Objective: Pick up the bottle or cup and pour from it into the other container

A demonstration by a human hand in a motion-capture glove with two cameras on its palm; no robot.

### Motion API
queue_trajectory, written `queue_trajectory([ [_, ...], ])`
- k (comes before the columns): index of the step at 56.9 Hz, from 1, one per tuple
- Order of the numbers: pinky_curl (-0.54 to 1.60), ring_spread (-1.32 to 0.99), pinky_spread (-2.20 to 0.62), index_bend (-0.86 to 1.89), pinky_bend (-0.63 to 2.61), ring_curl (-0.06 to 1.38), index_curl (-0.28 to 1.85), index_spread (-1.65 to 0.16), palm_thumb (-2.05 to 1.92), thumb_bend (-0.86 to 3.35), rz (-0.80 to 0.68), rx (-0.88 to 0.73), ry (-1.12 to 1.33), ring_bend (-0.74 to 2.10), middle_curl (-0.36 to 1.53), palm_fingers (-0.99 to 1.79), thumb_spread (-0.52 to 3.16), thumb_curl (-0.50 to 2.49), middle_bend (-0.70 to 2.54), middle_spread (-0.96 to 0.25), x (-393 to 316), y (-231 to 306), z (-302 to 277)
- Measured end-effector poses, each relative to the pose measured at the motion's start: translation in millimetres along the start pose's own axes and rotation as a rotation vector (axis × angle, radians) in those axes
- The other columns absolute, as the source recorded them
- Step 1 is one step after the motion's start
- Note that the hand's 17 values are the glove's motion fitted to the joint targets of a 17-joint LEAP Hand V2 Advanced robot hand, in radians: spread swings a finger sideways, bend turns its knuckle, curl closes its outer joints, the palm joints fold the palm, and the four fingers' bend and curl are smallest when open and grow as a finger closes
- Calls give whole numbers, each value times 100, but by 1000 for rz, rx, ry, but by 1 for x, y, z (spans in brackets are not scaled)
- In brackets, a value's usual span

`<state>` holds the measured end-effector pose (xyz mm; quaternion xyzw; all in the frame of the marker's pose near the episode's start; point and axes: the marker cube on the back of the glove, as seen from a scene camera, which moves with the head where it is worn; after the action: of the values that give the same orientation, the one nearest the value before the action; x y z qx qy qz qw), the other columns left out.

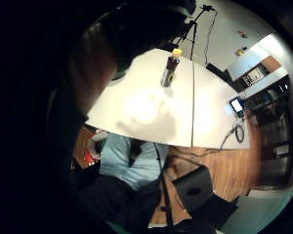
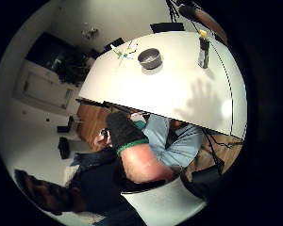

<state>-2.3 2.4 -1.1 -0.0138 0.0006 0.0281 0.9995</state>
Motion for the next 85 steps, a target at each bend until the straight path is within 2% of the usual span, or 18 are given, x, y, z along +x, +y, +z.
queue_trajectory([
  [5, 9, 12, 22, 33, 33, 4, 16, -26, 21, 8, 282, 4, 5, 15, 12, 40, 61, 11, 31, 2, -9, -9, 1],
  [8, 11, 14, 25, 33, 34, 5, 19, -29, 22, 6, 148, -34, 4, 15, 15, 38, 71, 13, 32, 2, -5, -3, 0],
  [14, 13, 17, 30, 31, 35, 6, 23, -33, 24, 3, 25, -93, 8, 16, 19, 37, 83, 18, 31, 2, -3, 14, -1],
  [18, 14, 18, 32, 30, 35, 7, 25, -34, 25, 0, -52, -76, 1, 16, 21, 37, 88, 21, 31, 2, 1, 6, 0],
  [21, 15, 18, 33, 30, 35, 7, 27, -35, 25, -1, -46, -67, 1, 16, 22, 36, 90, 22, 30, 2, 2, 3, 0],
  [25, 16, 19, 34, 29, 35, 7, 28, -35, 25, -2, 41, -26, 11, 16, 24, 36, 92, 24, 29, 2, 0, -6, 3],
  [29, 16, 19, 35, 28, 35, 8, 30, -36, 25, -3, -45, -42, 19, 16, 25, 36, 93, 26, 29, 3, 5, -7, 3],
  [32, 17, 19, 35, 28, 35, 8, 31, -36, 25, -3, 60, -40, 25, 16, 26, 36, 94, 27, 28, 3, 1, -5, 5],
  [38, 18, 19, 36, 27, 34, 8, 32, -36, 25, -3, -102, -61, 19, 16, 27, 35, 94, 28, 27, 3, 7, -6, 5],
  [43, 18, 20, 36, 26, 34, 9, 33, -36, 25, -3, -17, -105, 12, 16, 28, 35, 95, 30, 26, 3, 2, 10, 4],
  [52, 20, 20, 36, 24, 34, 9, 34, -36, 25, -3, -35, -86, 13, 16, 30, 35, 94, 31, 25, 3, 16, 1, 10],
  [59, 20, 20, 36, 23, 33, 10, 35, -37, 25, -3, 16, -36, 3, 16, 31, 35, 94, 32, 25, 4, 41, -10, 33],
  [64, 21, 20, 36, 22, 33, 10, 36, -36, 26, -3, 97, 51, -25, 16, 31, 35, 92, 33, 24, 4, 66, -34, 61],
  [69, 21, 20, 36, 22, 32, 10, 36, -36, 27, -3, 247, 196, -75, 16, 32, 34, 90, 34, 24, 5, 90, -66, 92],
  [76, 21, 21, 37, 22, 31, 10, 37, -36, 33, -2, 162, 175, -131, 15, 32, 34, 88, 35, 23, 5, 131, -89, 129],
  [82, 22, 21, 37, 22, 32, 10, 37, -35, 37, -2, 272, 180, -201, 15, 33, 35, 86, 36, 23, 5, 154, -114, 158],
  [85, 23, 21, 37, 20, 33, 10, 37, -34, 38, -3, 213, 180, -234, 16, 33, 34, 85, 37, 22, 5, 170, -128, 172],
])
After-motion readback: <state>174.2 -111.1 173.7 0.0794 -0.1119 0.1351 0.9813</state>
